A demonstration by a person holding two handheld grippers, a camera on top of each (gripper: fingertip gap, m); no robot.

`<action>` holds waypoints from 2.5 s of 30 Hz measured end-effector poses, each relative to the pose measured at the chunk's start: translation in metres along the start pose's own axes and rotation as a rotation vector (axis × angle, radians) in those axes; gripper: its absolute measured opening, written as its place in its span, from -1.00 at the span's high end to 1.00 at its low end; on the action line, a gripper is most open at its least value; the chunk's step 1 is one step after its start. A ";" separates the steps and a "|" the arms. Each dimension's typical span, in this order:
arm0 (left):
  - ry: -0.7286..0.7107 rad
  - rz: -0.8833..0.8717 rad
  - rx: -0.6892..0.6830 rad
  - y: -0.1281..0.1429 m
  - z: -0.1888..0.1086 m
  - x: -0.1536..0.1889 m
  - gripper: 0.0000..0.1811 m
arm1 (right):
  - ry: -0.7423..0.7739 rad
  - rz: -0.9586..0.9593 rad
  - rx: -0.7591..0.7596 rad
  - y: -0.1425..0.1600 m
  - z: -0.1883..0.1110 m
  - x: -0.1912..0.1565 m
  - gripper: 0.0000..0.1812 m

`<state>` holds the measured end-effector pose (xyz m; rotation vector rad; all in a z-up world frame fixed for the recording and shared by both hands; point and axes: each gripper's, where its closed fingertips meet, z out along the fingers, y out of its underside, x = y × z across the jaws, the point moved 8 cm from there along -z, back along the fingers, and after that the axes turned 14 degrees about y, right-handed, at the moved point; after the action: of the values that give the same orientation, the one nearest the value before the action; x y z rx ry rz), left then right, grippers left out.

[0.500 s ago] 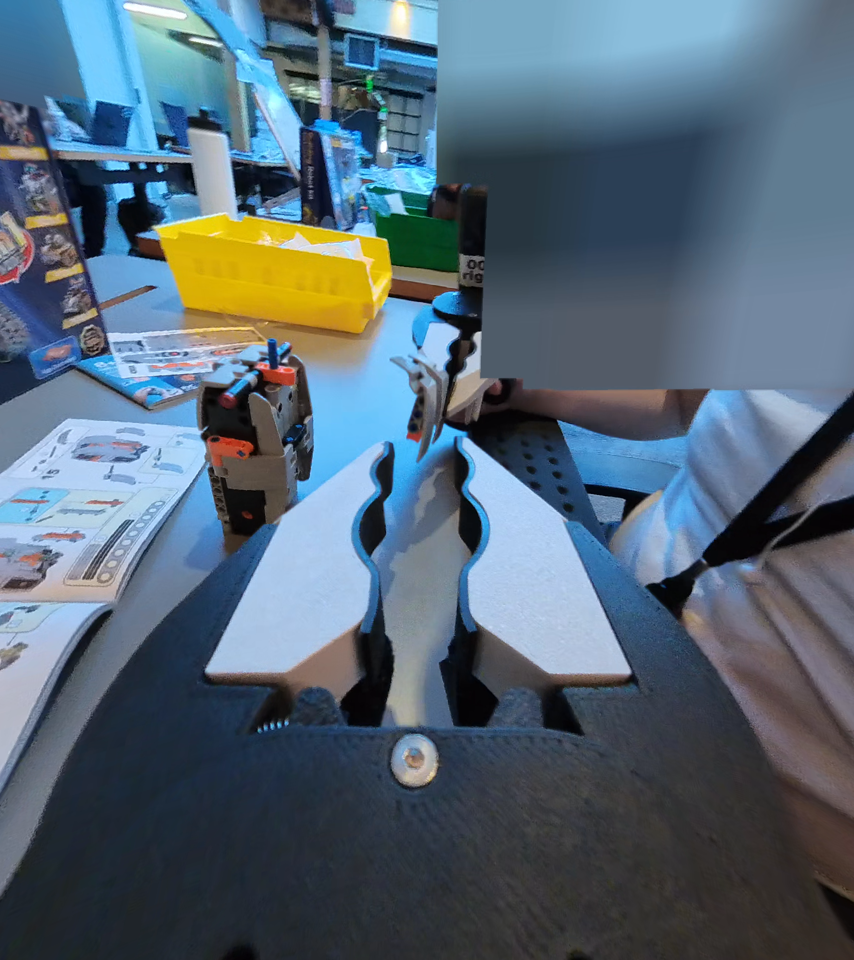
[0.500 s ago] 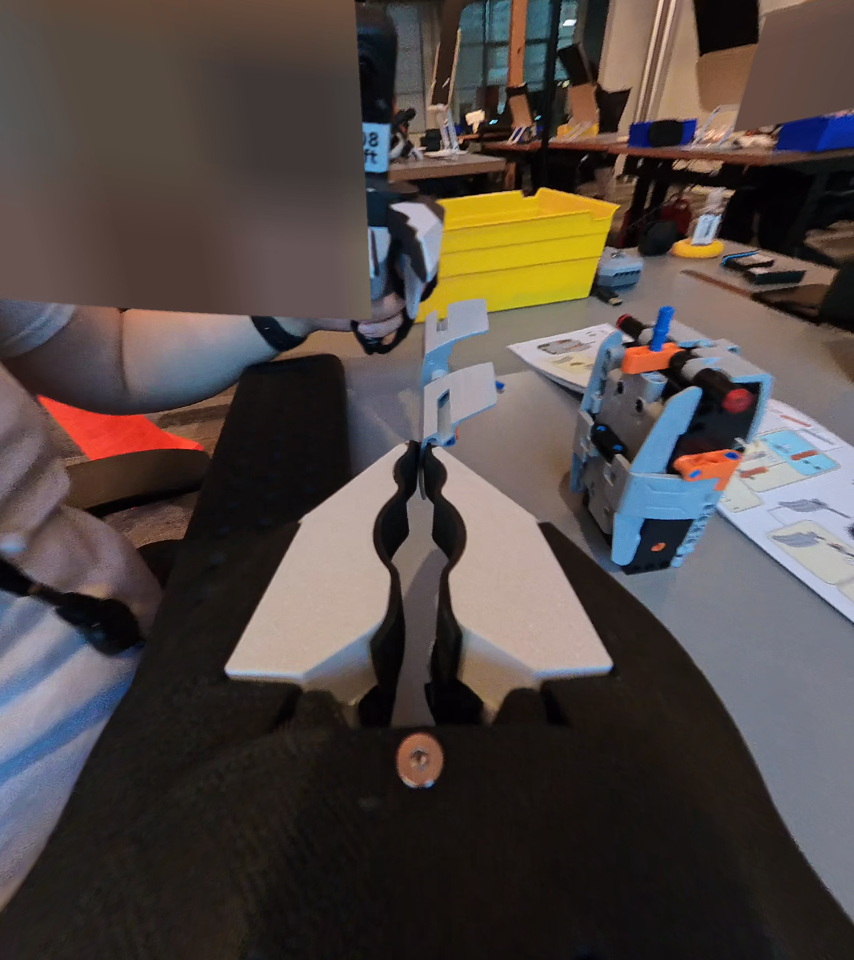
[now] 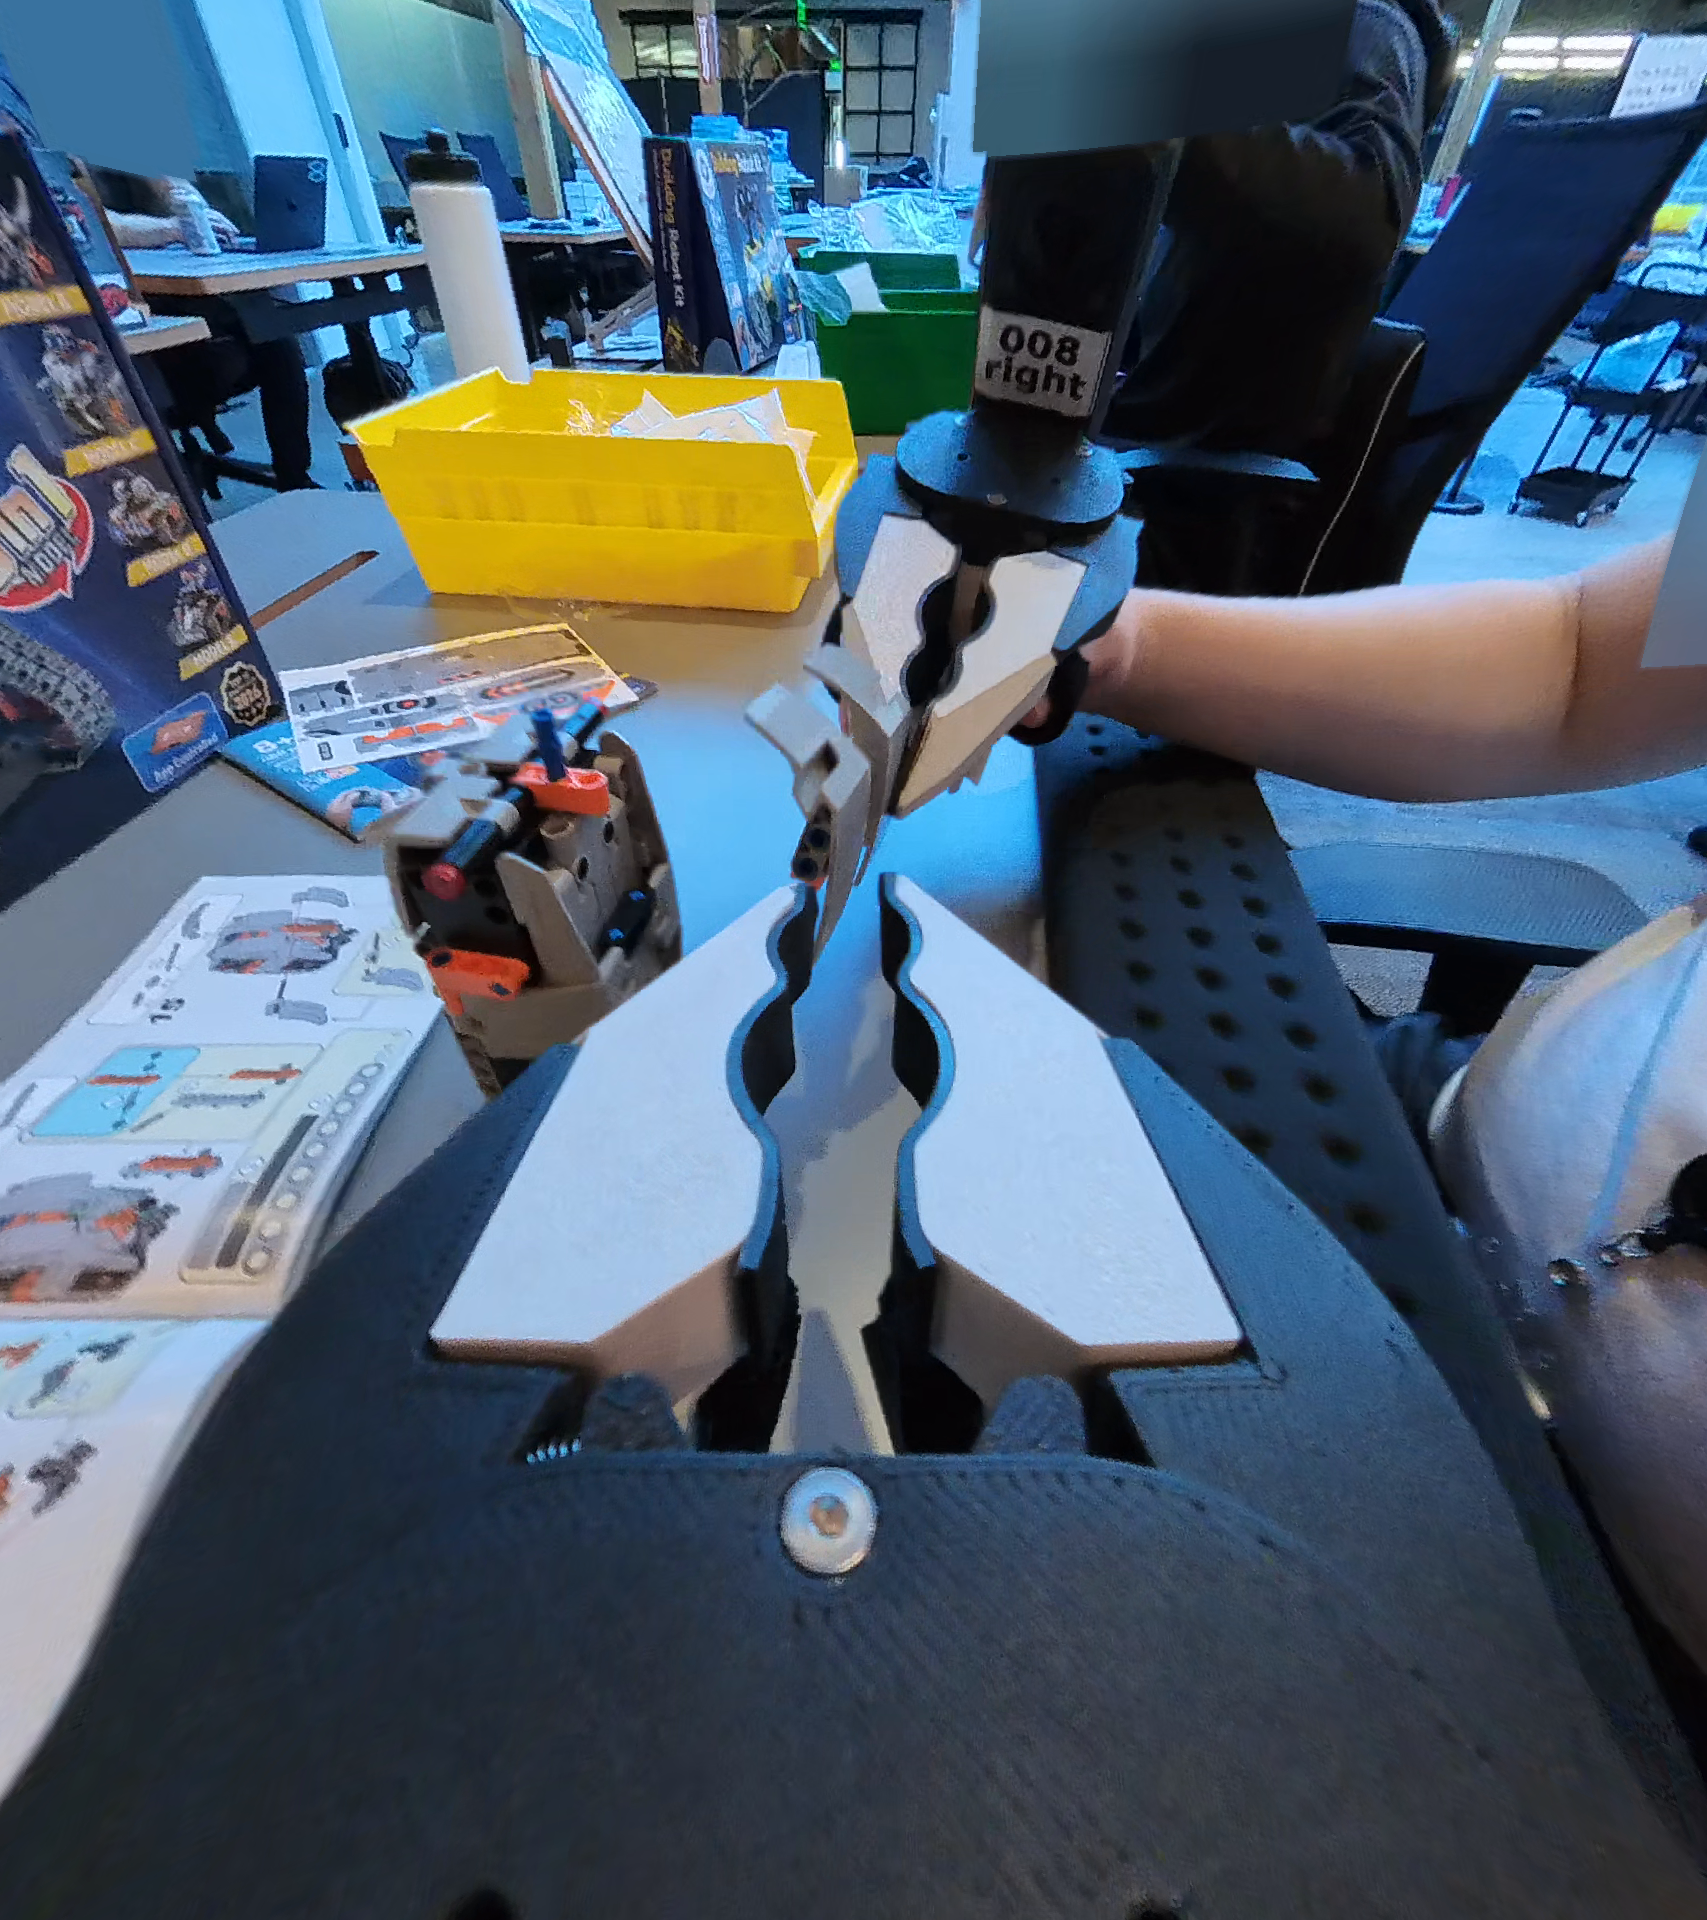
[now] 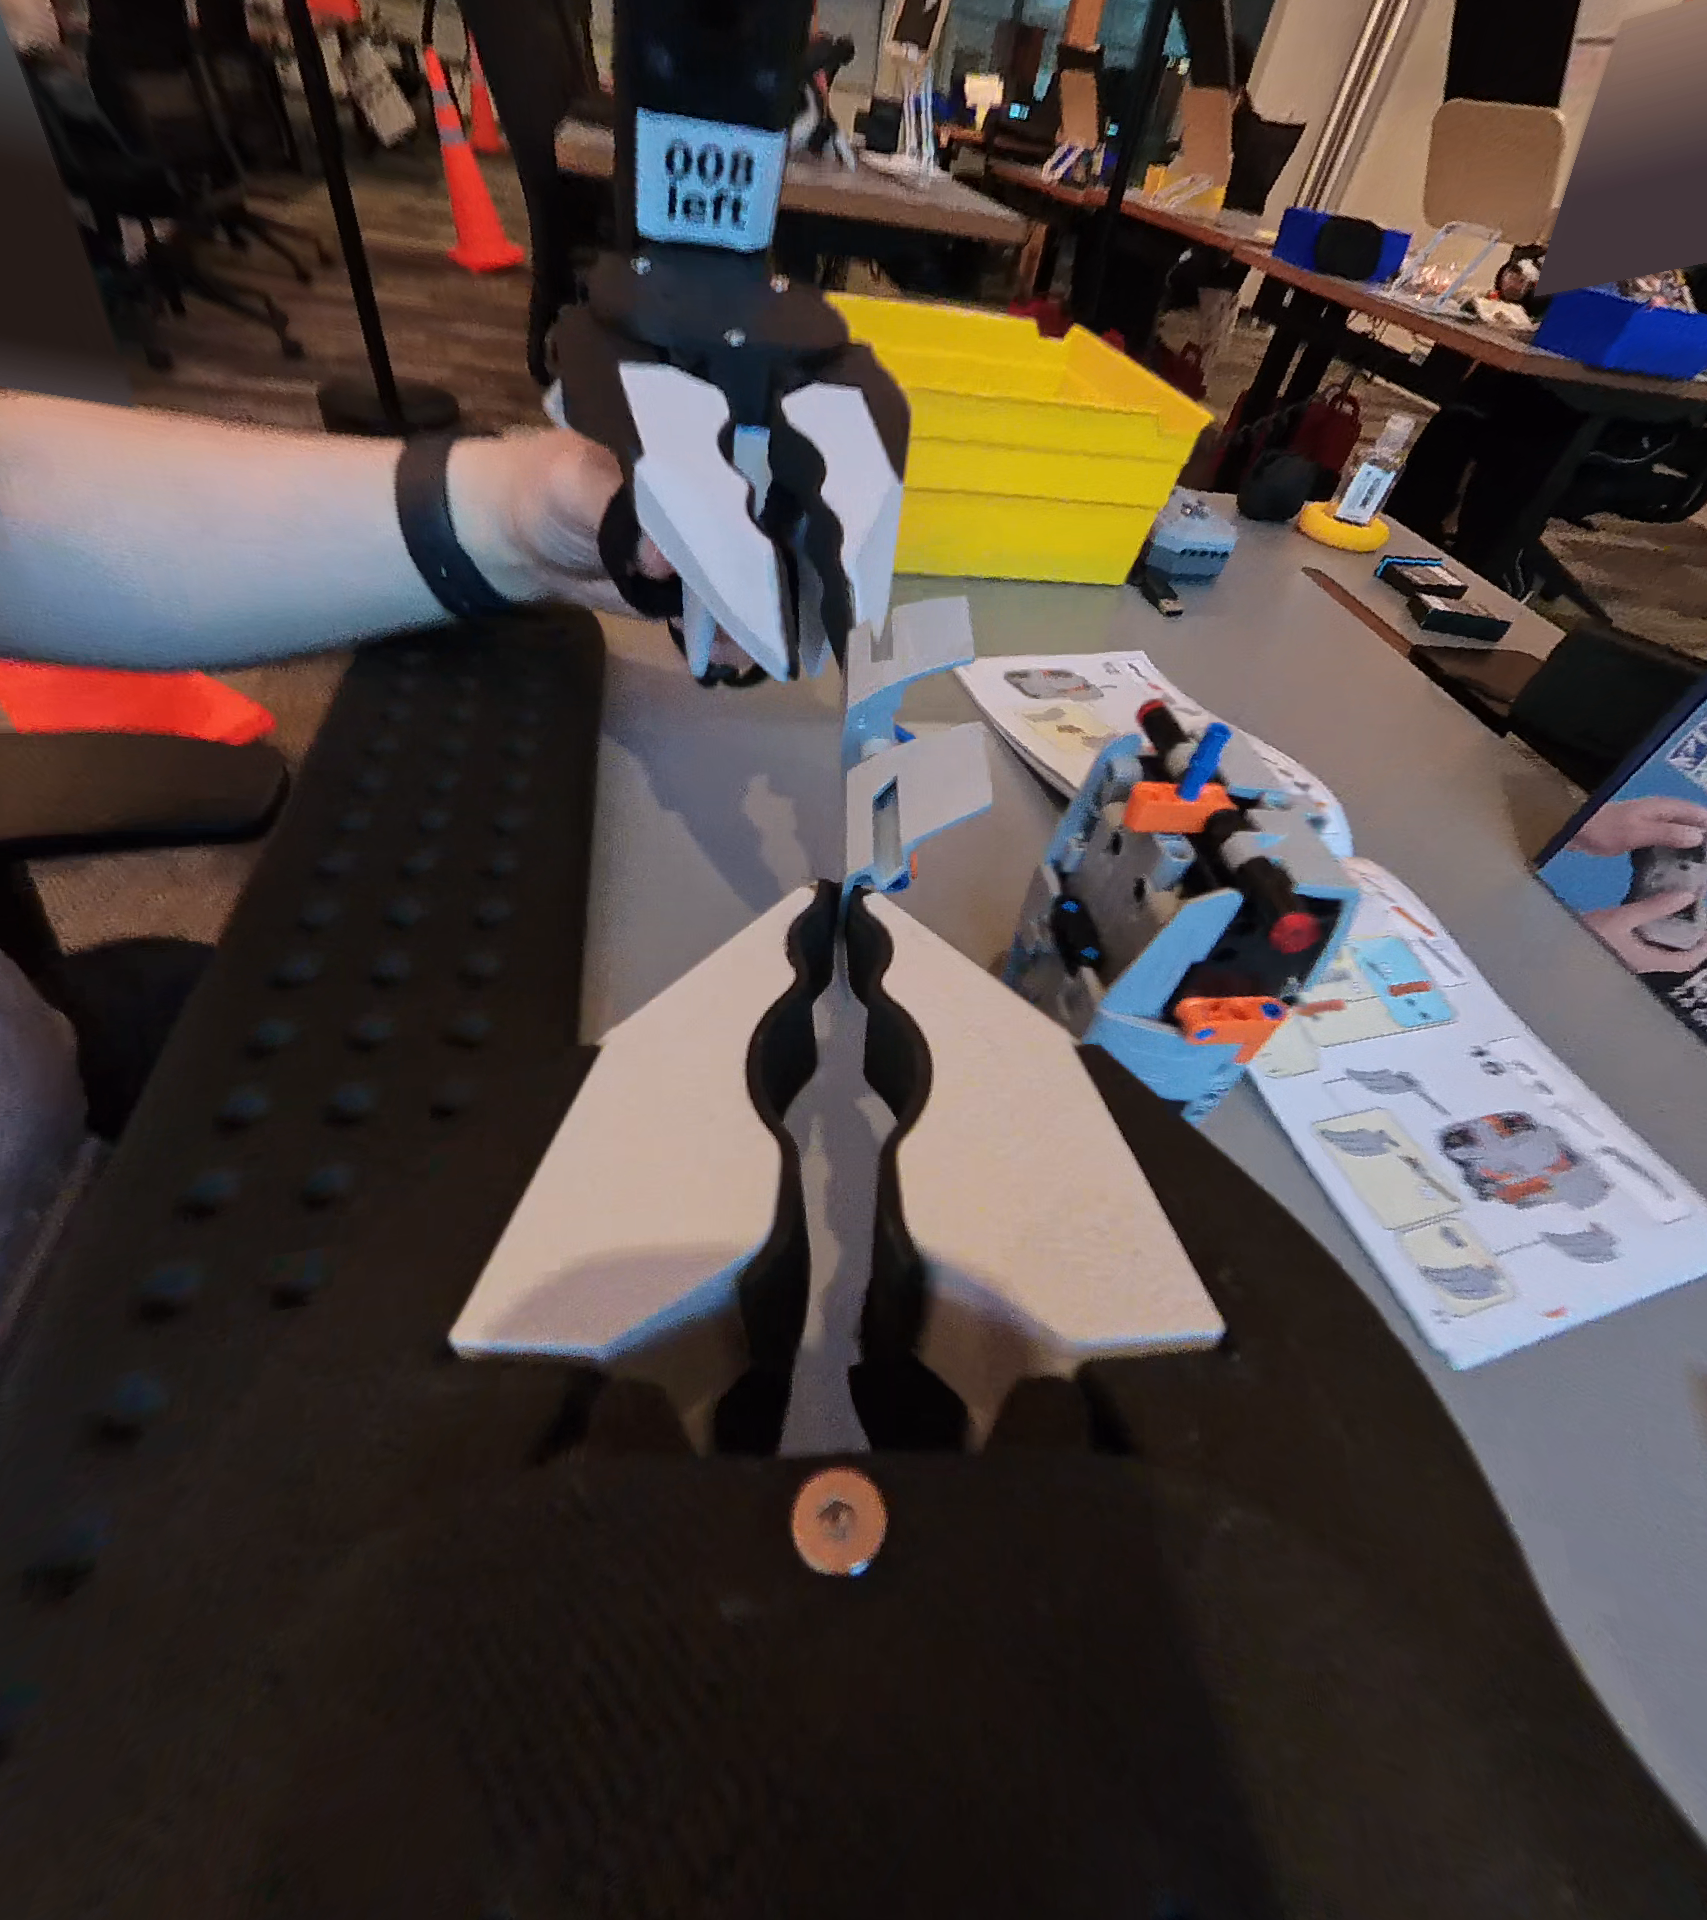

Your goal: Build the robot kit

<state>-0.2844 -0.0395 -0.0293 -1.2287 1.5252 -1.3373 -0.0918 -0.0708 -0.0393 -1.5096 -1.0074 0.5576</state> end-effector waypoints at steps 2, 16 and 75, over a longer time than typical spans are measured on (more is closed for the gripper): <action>-0.002 0.022 -0.006 -0.003 0.002 -0.009 0.91 | 0.002 -0.047 -0.037 0.001 0.004 0.009 1.00; -0.085 0.050 -0.065 0.010 0.009 -0.032 0.94 | -0.051 -0.048 -0.050 0.006 0.021 0.032 1.00; -0.060 -0.060 0.030 0.033 -0.010 0.004 1.00 | 0.087 -0.176 0.088 0.003 0.022 -0.010 0.98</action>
<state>-0.3005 -0.0410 -0.0604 -1.2936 1.4313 -1.3456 -0.1141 -0.0673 -0.0484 -1.3409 -1.0233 0.4037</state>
